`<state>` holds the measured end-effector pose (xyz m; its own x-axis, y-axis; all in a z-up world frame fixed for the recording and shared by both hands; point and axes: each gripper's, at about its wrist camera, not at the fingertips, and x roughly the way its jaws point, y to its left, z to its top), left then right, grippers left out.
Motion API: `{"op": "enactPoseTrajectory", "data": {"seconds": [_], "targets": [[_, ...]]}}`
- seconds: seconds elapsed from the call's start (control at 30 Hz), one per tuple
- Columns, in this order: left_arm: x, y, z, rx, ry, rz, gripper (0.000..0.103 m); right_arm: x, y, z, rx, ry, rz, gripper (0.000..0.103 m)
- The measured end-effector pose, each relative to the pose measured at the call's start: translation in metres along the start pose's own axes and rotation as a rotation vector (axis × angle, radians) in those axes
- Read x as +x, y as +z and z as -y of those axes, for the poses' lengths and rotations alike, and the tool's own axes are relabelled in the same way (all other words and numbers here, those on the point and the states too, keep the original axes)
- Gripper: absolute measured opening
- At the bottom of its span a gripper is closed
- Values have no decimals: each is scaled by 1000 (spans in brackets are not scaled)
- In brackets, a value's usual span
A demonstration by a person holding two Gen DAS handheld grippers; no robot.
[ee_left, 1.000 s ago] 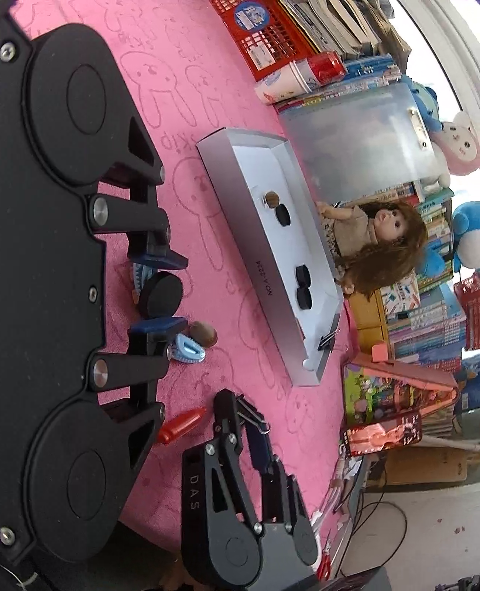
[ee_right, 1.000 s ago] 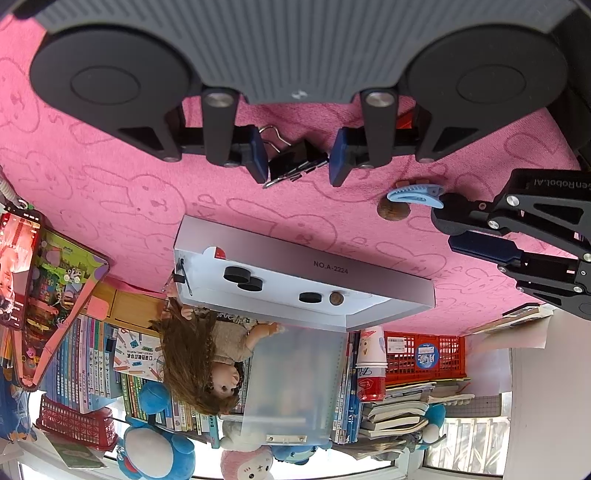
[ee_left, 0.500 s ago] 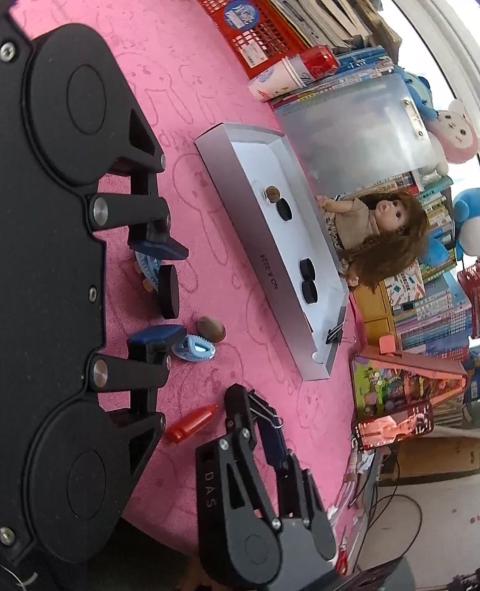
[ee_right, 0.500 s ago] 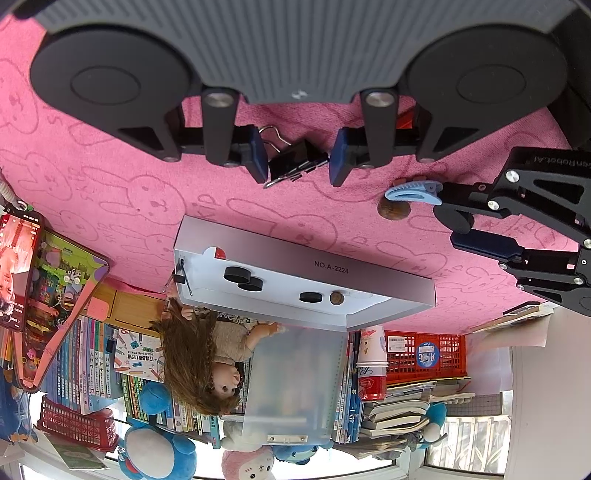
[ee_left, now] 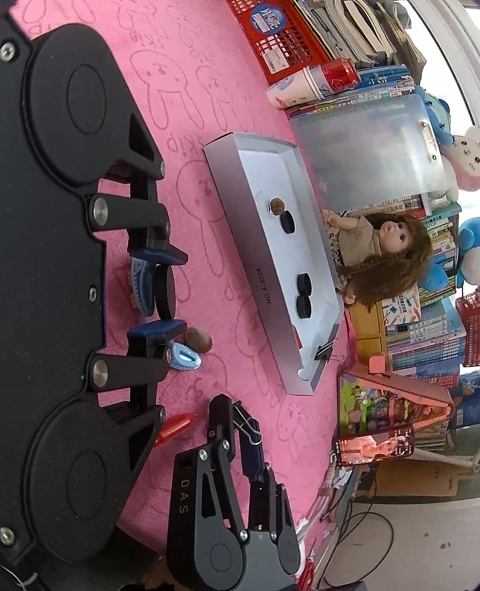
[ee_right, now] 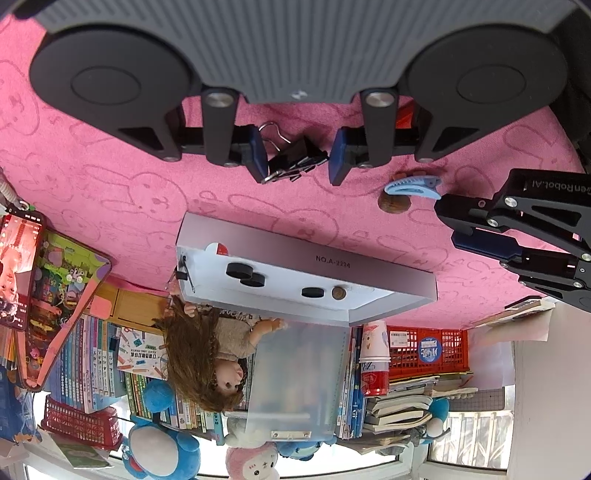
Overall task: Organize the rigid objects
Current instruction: 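Carry the binder clip and black lid over the white tray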
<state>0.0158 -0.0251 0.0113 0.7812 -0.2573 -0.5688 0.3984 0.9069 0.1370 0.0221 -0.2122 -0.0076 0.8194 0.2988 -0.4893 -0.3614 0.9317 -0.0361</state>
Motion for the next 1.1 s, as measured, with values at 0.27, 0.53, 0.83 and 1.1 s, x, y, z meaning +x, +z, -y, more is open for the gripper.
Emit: {"op": "enactPoseTrajectory", "data": {"seconds": [0.27,0.53,0.83,1.1], "targets": [[-1,9,-11,-78,9,10,30,-3,8,3,17,-9,25,41],[3,24,-27,-125,40,37,30,-2,19,10,41,-34,32,41],[12,54,-54,-197,70,96,30,8,50,38,170,-63,32,41],[26,80,-80,-270,83,131,30,24,73,63,239,-111,24,41]]}}
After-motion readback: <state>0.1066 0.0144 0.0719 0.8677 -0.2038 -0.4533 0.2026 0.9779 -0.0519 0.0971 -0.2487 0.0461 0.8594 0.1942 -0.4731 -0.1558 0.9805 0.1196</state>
